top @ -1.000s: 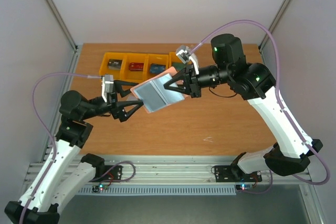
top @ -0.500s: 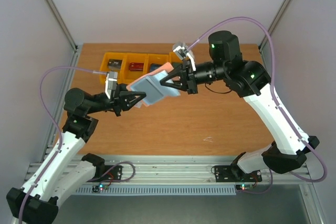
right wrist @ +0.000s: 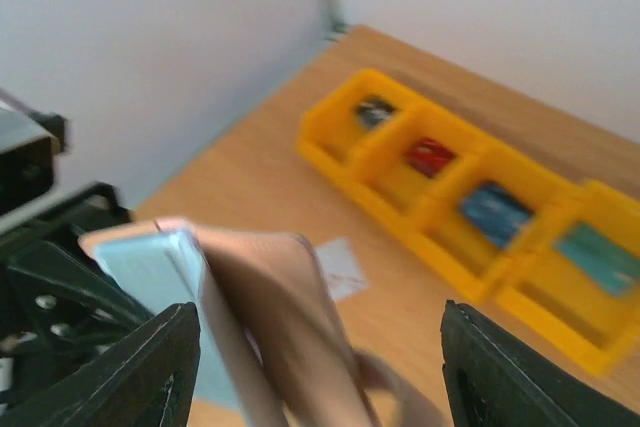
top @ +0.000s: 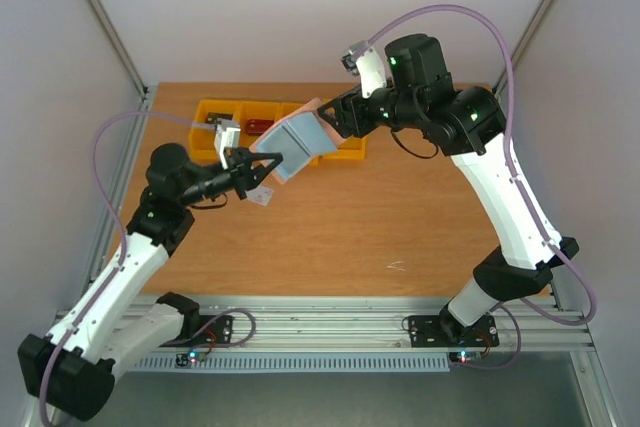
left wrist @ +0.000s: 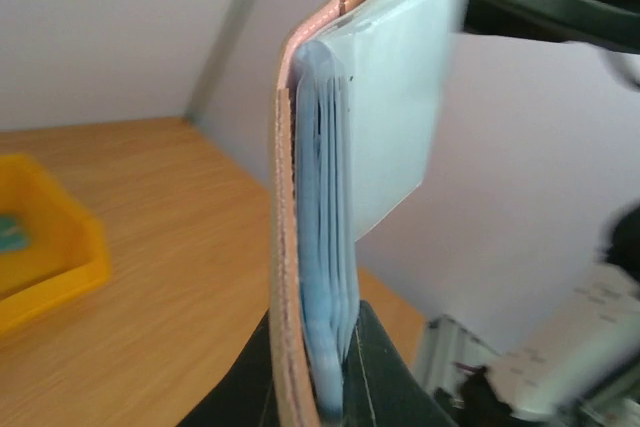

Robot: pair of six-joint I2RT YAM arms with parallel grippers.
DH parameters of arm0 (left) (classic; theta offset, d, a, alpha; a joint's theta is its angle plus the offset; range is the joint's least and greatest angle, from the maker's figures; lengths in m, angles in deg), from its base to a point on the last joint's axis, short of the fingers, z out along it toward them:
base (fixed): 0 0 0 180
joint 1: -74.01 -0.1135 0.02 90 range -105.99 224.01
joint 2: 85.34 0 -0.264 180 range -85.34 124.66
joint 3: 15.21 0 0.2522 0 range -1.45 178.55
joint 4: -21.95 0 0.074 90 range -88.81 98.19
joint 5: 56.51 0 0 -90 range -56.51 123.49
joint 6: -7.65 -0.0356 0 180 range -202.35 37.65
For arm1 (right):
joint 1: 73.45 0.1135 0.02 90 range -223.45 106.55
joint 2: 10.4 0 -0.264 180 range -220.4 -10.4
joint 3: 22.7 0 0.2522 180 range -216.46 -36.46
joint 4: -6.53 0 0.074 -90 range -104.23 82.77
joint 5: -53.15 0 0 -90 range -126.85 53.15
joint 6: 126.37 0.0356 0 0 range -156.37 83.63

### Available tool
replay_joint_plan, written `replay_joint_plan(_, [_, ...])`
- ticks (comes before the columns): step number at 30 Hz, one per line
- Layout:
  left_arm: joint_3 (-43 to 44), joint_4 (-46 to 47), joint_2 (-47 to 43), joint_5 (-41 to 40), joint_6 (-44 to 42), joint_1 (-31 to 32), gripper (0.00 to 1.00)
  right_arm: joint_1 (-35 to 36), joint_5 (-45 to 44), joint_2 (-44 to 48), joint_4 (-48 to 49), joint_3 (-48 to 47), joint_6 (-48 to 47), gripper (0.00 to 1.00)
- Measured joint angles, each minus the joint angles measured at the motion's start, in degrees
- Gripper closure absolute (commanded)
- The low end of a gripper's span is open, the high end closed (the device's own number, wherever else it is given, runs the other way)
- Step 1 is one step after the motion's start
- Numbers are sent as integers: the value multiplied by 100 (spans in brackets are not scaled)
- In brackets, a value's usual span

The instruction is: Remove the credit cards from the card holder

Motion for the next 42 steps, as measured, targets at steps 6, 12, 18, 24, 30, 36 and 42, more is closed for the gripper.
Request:
replay_joint_plan(6, [258, -1427, 444, -977, -822, -262, 100, 103, -1143, 299, -195, 767, -544, 34])
replay_joint_plan(12, [398, -1805, 533, -857, -1143, -374, 100, 588, -931, 570, 170, 1362, -960, 36])
replay_joint_plan(18, [350, -970, 557, -352, -920, -372, 100, 1091, -492, 575, 793, 1770, -1099, 32])
replay_joint_plan(24, [356, -455, 697, 153, -621, -343, 100, 1126, -774, 348, 1021, 2253, -1224, 30])
replay_joint_plan(30, [435, -118, 1078, 431, -540, -284, 100, 1121, -1257, 131, 1215, 2269, -1318, 26])
replay_joint_plan(36, [433, -26, 1119, 485, -505, -284, 100, 1119, -1488, -7, 1261, 2251, -1462, 26])
replay_joint_plan(42, [431, 4, 1119, 479, -496, -286, 100, 1165, -1860, 61, 1593, 2511, -1499, 13])
